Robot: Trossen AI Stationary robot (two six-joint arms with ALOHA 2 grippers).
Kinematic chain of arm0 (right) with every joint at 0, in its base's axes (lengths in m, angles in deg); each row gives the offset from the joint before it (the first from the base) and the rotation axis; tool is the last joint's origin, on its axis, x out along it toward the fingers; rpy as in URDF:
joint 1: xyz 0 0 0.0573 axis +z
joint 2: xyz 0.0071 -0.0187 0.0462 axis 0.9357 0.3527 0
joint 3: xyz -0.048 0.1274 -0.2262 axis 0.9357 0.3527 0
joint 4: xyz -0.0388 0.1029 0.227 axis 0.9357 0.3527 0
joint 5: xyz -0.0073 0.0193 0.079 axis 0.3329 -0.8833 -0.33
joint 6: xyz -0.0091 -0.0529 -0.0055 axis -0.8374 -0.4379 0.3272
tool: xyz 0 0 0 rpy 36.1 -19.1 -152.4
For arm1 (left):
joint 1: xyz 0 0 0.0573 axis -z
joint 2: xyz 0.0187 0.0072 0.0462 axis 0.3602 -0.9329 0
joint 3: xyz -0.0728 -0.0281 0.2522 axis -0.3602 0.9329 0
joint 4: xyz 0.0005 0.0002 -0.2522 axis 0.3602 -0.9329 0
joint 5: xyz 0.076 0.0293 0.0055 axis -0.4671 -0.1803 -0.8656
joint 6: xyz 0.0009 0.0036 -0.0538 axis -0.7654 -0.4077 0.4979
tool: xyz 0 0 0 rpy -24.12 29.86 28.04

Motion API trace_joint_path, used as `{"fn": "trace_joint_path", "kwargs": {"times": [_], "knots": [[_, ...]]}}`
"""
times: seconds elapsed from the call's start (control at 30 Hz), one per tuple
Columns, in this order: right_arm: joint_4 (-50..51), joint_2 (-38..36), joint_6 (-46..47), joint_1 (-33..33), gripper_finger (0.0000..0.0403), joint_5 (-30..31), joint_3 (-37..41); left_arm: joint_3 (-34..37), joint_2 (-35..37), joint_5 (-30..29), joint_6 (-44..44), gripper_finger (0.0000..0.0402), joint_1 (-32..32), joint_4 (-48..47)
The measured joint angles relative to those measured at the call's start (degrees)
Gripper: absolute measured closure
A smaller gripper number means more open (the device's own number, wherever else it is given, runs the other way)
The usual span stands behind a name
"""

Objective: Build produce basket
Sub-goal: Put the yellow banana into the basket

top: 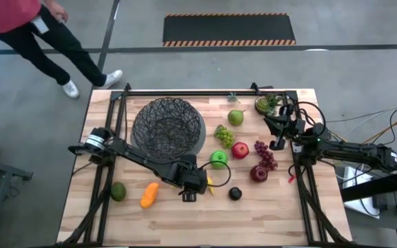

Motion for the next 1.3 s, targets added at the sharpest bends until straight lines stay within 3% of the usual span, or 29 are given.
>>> {"fn": "trace_joint_path", "kwargs": {"times": [0.4, 1.3], "knots": [[-0.01, 0.0, -0.91, -0.01, 0.0365, 0.23, 0.0, 4.19, 0.02, 1.64, 3.64, 0.0169, -0.56, 6.05], [0.03, 0.0, -0.91, -0.01, 0.0364, 0.23, 0.0, 7.66, 0.11, 2.95, 9.15, 0.0169, -0.89, 9.39]]}}
